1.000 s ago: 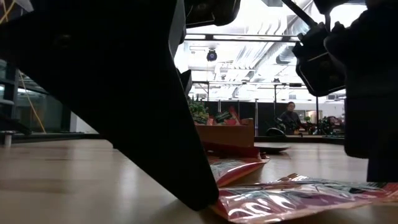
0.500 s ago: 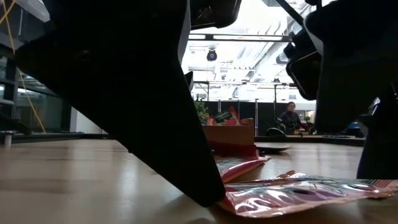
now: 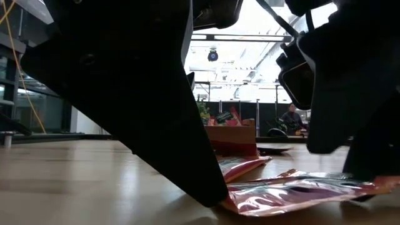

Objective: Pick & Place Tea
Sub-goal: Put the bottom orange tea bag into the middle section of the wooden organizer

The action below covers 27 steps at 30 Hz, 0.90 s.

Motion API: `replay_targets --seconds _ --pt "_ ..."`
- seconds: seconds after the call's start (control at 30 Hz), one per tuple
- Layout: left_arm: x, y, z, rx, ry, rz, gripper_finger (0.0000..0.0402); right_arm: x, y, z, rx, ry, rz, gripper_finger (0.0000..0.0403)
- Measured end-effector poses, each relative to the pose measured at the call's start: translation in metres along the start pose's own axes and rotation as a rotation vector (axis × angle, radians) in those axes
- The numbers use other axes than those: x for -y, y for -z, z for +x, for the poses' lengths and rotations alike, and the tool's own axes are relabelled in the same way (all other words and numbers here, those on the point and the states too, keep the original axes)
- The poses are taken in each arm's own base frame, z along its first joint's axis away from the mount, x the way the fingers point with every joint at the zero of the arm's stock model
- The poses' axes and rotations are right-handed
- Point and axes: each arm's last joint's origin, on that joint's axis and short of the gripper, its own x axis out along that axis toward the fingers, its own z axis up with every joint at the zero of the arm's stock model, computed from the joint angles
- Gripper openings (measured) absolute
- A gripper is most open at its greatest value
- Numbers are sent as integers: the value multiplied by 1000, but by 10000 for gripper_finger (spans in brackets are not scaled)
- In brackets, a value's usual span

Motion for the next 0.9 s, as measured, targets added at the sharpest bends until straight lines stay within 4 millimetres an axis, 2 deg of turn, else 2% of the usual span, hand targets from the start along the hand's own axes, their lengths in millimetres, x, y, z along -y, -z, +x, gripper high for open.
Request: replay_targets --seconds 0.23,0.3,0.6,0.9 --pt "0 0 0 -1 0 1 181 1 -2 0 10 11 -21 29" --pt "0 0 0 0 0 1 181 1 -2 0 13 12 -36 8" --pt "0 0 0 -11 16 0 181 2 0 0 21 14 -76 2" --pt "-5 -6 -15 -97 10 13 181 0 9 -6 39 6 -133 1"
